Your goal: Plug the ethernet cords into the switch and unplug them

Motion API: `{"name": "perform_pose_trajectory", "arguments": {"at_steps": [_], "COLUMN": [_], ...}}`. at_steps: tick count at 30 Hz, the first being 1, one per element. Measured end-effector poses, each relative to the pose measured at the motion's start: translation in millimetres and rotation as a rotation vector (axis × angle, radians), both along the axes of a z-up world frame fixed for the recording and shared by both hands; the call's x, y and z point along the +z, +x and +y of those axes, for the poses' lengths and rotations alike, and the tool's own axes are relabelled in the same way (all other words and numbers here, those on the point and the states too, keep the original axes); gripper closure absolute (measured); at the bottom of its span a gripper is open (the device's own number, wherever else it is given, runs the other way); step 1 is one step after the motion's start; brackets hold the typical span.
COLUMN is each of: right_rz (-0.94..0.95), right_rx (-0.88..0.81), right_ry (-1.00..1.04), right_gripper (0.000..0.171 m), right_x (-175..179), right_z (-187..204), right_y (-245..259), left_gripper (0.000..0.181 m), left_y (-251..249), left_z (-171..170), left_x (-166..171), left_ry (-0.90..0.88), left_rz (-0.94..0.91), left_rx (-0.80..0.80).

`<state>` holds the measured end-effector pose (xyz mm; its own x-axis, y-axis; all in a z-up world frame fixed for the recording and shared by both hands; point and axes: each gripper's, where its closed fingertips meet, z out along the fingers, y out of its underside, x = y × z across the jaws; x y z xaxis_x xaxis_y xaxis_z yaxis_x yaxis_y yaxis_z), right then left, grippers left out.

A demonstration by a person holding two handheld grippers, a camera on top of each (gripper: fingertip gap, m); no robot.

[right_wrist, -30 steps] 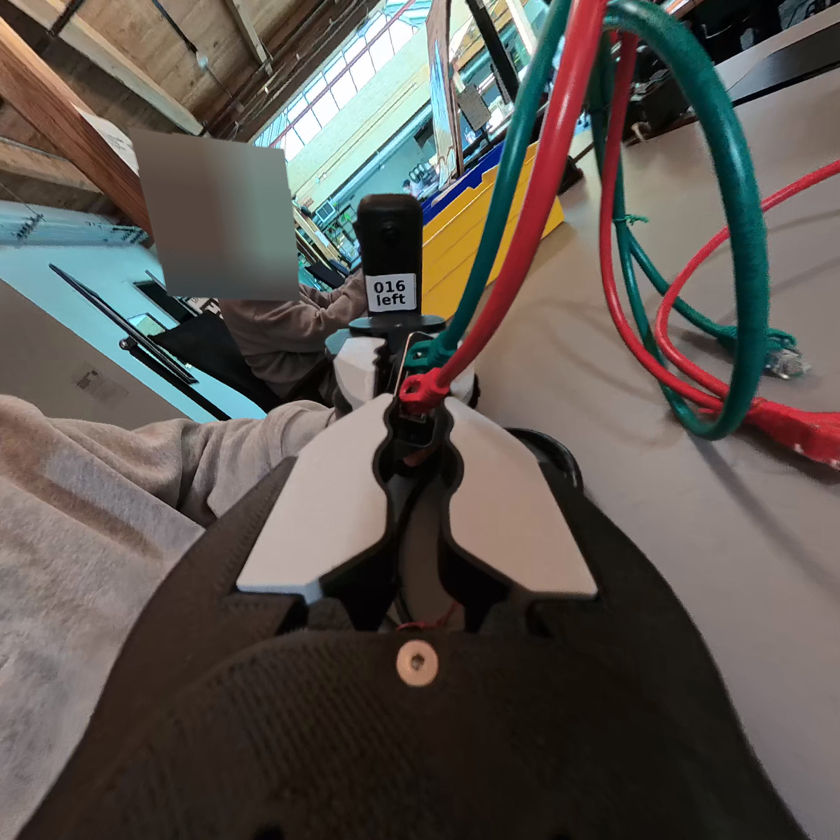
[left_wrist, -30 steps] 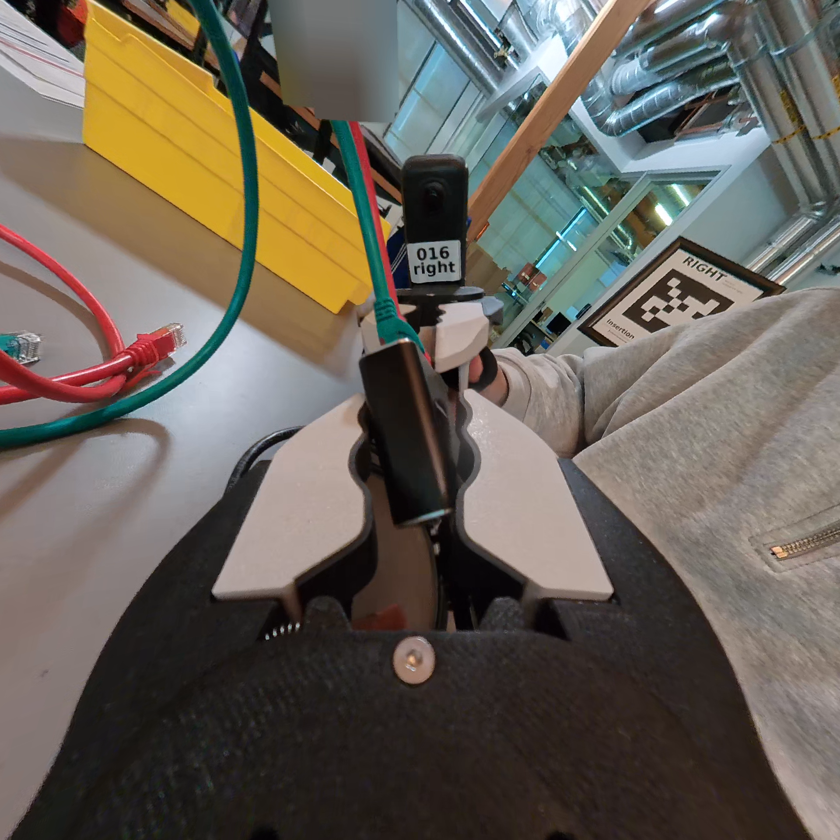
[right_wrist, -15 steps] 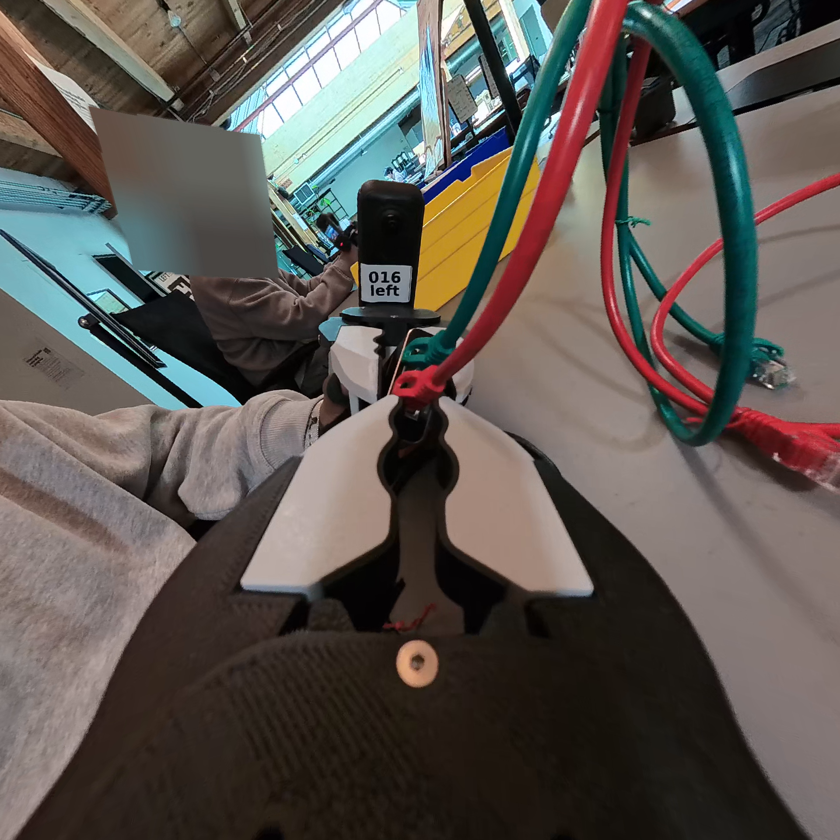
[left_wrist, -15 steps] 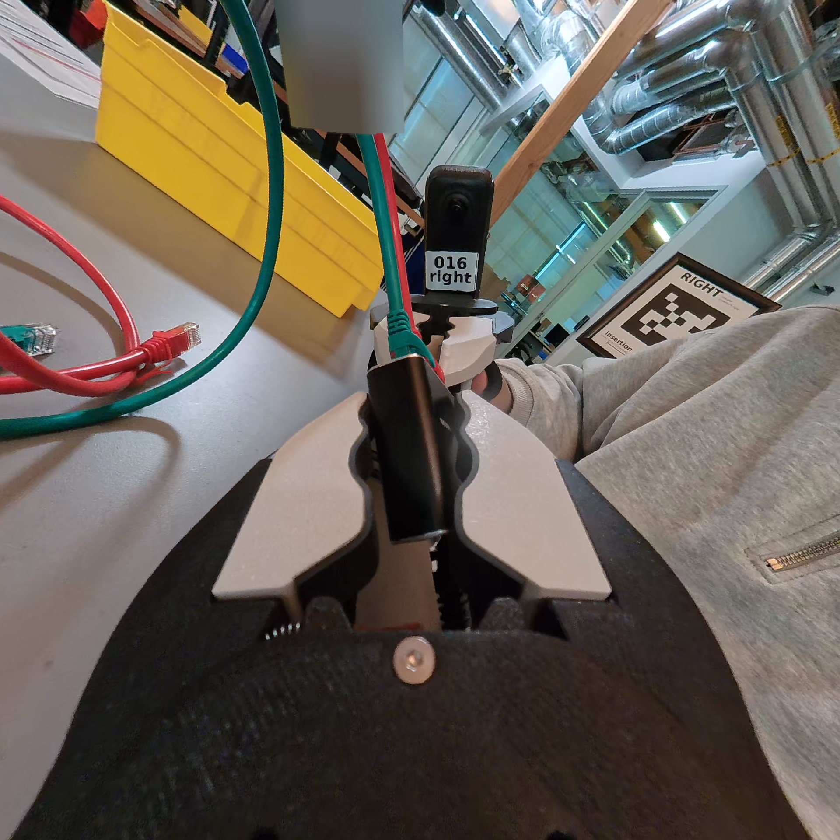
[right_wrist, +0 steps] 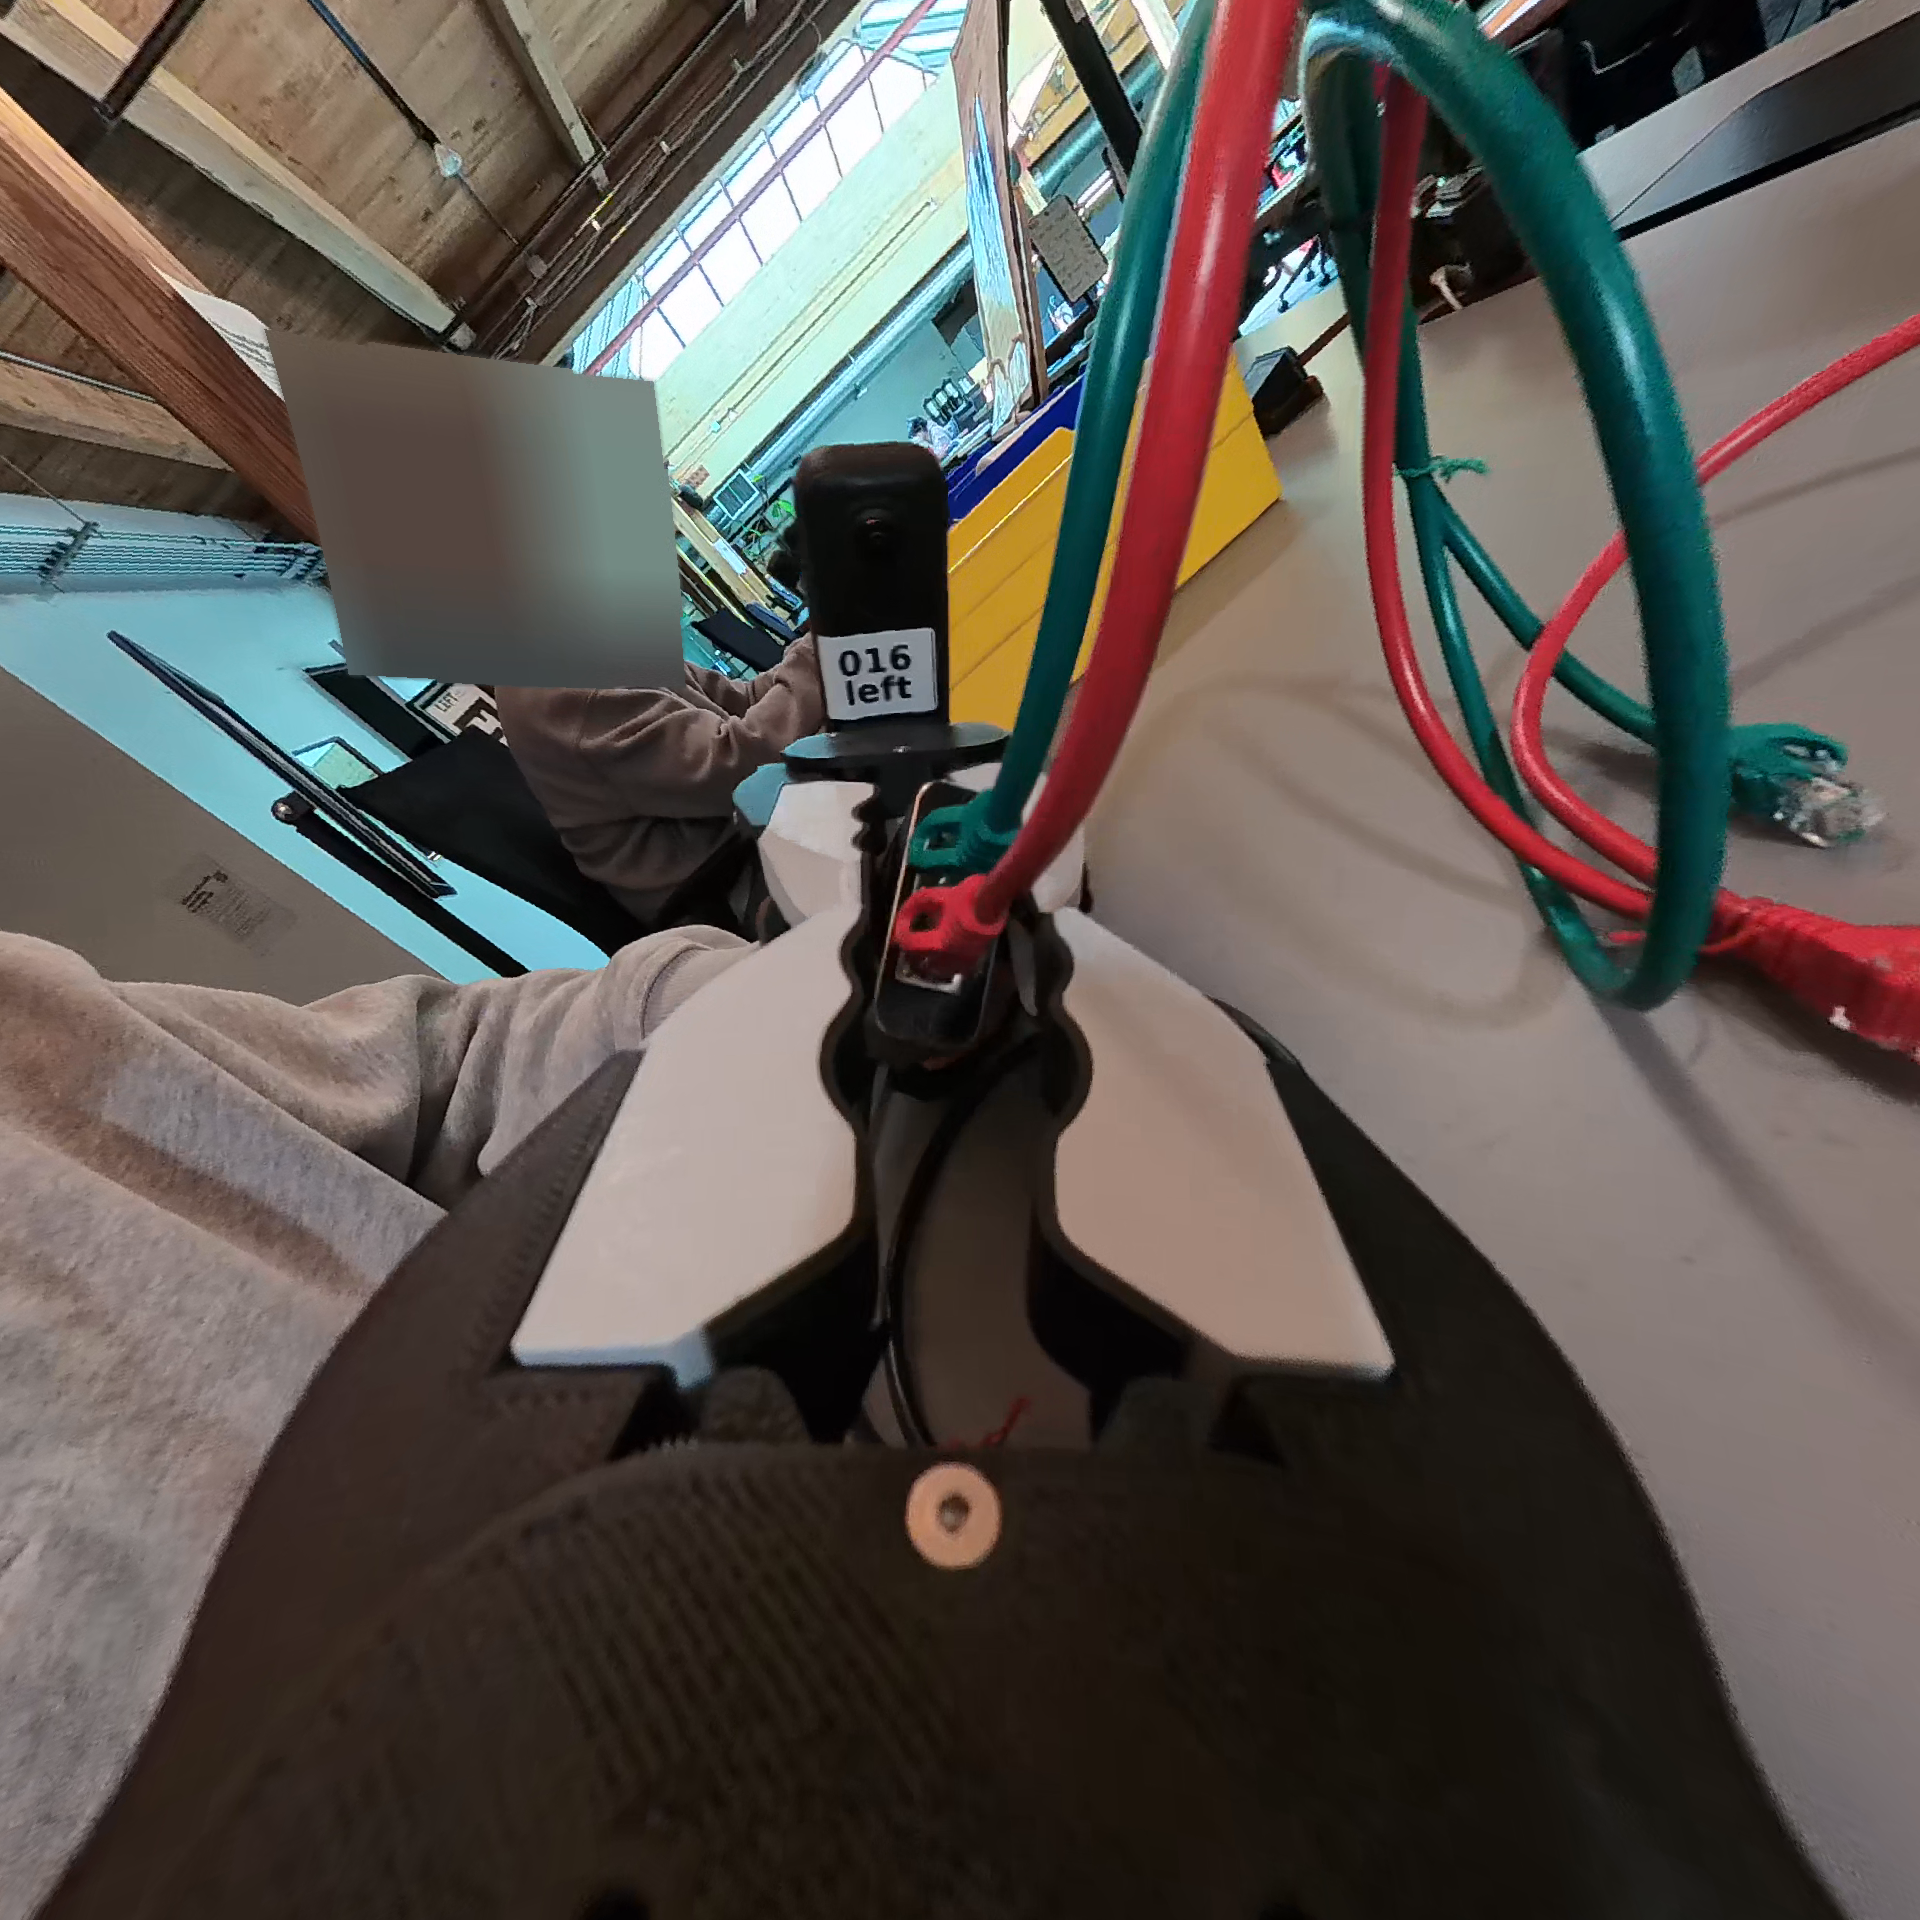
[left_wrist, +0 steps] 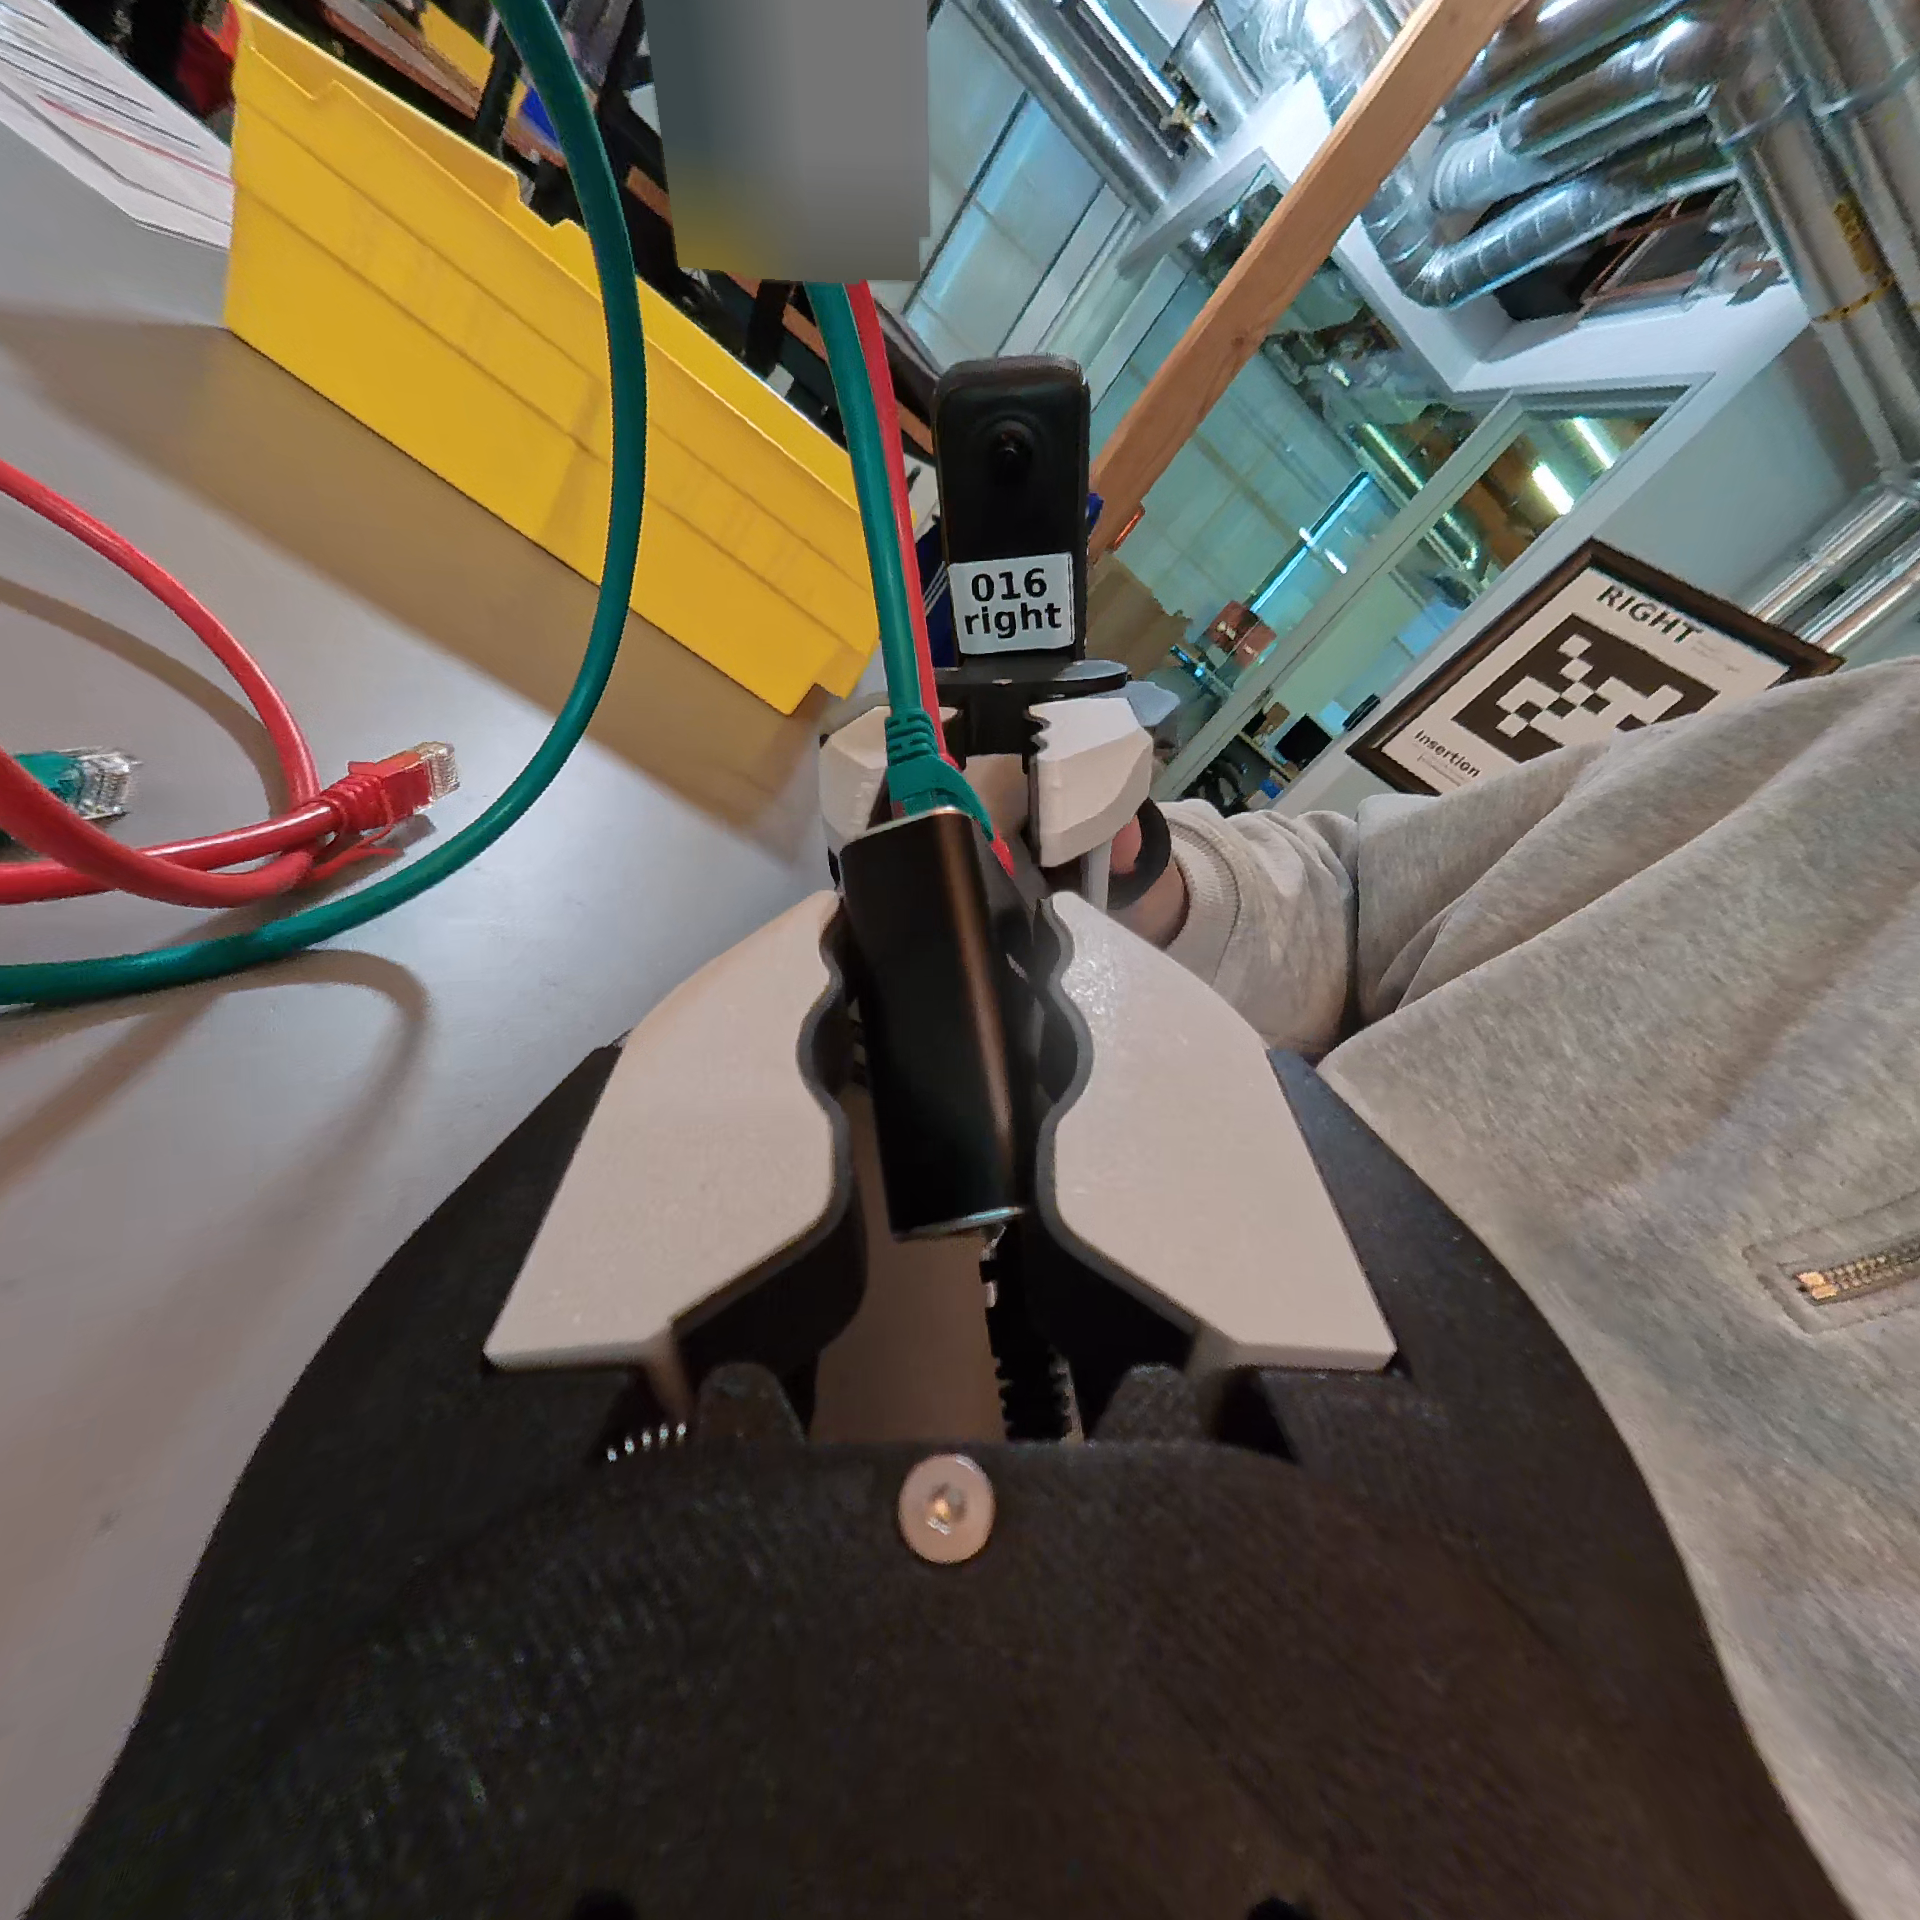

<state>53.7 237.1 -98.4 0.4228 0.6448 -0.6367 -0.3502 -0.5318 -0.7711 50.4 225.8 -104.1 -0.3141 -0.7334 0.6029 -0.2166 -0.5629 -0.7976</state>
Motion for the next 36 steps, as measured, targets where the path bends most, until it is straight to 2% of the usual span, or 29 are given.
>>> {"name": "perform_pose_trajectory", "arguments": {"at_steps": [6, 26, 36], "right_rz": [-0.04, -0.022, -0.031], "right_rx": [0.022, 0.028, -0.003], "right_ry": [0.004, -0.011, 0.055], "right_gripper": [0.147, 0.156, 0.153], "right_x": [-4.6, 3.5, 5.3], "right_z": [-2.7, -7.0, -3.9], "right_y": [-3.5, -3.8, -5.0], "left_gripper": [0.15, 0.141, 0.149], "left_y": [2.0, 2.4, 3.6], "left_z": [-3.7, -11.7, -14.2], "left_x": [-3.0, -2.8, -4.8], "left_ry": [0.055, 0.003, -0.02], "left_rz": [0.026, 0.019, 0.032], "left_rx": [0.009, -0.065, -0.077]}}
